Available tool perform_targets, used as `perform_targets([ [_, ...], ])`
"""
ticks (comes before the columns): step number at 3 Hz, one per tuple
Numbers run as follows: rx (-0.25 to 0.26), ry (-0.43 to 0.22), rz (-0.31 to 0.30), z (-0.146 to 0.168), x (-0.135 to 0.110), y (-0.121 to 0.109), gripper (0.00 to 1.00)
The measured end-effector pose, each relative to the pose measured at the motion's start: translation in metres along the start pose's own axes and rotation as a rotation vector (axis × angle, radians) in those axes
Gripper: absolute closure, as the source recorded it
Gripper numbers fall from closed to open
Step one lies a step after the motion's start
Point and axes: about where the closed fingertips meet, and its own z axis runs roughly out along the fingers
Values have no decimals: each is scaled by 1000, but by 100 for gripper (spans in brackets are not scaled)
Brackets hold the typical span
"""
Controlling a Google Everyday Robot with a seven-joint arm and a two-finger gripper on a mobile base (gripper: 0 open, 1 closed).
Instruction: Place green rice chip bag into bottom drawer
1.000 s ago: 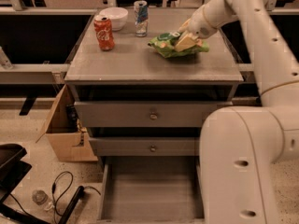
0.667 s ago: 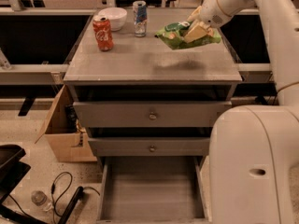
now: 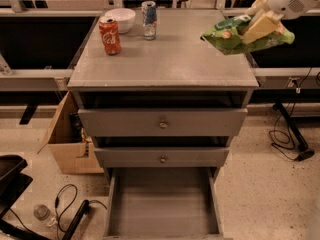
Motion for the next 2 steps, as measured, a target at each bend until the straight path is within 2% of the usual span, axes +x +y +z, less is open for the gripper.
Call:
perform_targets([
  [1,-17,42,33,-45,30,45,100],
  [2,-83,-3,67,-46,68,95,100],
])
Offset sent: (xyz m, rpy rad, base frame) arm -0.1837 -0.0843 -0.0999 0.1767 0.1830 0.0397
